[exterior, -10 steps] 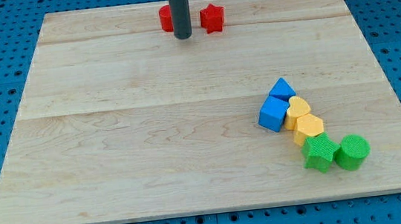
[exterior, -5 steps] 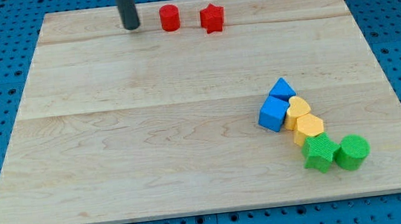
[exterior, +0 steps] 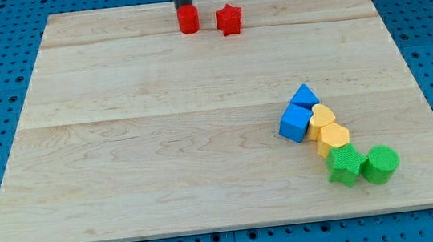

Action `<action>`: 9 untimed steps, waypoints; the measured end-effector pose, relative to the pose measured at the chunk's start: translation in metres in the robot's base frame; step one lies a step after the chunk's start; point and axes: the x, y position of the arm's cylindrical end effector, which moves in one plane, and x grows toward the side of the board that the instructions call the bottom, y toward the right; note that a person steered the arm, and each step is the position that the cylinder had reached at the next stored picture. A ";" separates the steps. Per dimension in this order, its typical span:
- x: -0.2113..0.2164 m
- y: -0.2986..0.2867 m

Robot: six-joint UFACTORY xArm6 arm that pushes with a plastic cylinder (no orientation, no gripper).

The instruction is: Push red star into group of blocks

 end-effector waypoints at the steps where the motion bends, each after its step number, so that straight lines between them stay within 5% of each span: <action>1: 0.037 0.033; 2: 0.044 0.057; 4: -0.022 0.062; 5: 0.027 0.098; 8: 0.171 0.084; 9: 0.146 0.059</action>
